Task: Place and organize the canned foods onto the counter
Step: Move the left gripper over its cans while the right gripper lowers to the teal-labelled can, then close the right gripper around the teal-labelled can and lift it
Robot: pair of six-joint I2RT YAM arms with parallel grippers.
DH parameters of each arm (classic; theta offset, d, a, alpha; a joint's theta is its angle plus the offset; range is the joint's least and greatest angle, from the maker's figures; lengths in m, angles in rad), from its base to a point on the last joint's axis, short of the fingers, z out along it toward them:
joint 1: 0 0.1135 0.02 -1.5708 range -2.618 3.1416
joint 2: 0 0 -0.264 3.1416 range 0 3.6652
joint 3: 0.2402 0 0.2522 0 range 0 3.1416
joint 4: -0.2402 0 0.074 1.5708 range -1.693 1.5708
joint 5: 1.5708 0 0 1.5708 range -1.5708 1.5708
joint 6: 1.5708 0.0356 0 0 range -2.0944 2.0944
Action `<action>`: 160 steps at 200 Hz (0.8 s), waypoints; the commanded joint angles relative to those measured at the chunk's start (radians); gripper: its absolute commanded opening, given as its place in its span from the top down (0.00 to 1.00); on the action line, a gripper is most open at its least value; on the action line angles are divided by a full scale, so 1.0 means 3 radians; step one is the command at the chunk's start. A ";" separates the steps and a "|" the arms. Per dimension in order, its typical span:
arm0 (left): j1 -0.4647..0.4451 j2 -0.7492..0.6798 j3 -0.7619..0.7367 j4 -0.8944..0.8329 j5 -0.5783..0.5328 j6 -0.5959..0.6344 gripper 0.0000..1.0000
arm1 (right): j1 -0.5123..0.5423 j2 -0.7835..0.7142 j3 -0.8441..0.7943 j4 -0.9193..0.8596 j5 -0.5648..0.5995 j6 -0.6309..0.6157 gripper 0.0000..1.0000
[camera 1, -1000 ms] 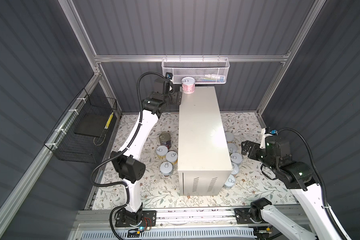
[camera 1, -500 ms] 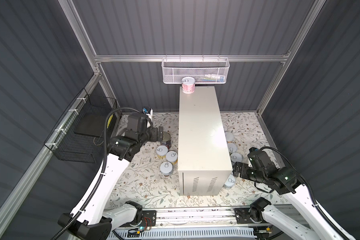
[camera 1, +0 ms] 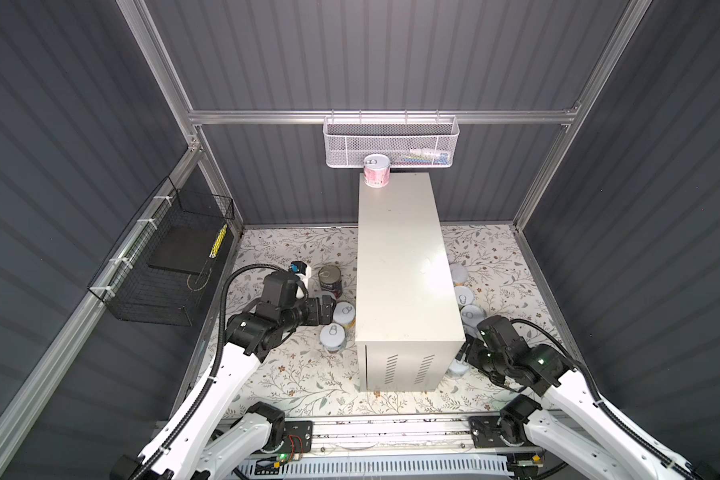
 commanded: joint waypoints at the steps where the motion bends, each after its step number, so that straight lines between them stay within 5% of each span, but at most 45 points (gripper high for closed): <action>1: 0.0005 0.0006 -0.0081 0.0169 0.0161 -0.0039 0.01 | 0.0033 0.0130 -0.0047 0.0297 -0.0028 0.0162 0.01; 103: 0.0005 0.0134 -0.0183 0.0271 0.0147 -0.0002 0.02 | 0.0311 0.0984 0.0049 0.0316 0.0267 0.0127 0.02; 160: 0.0005 0.0157 -0.0226 0.0292 0.0114 0.0018 0.02 | 0.0453 0.1215 0.0019 0.0086 0.0561 0.0267 0.11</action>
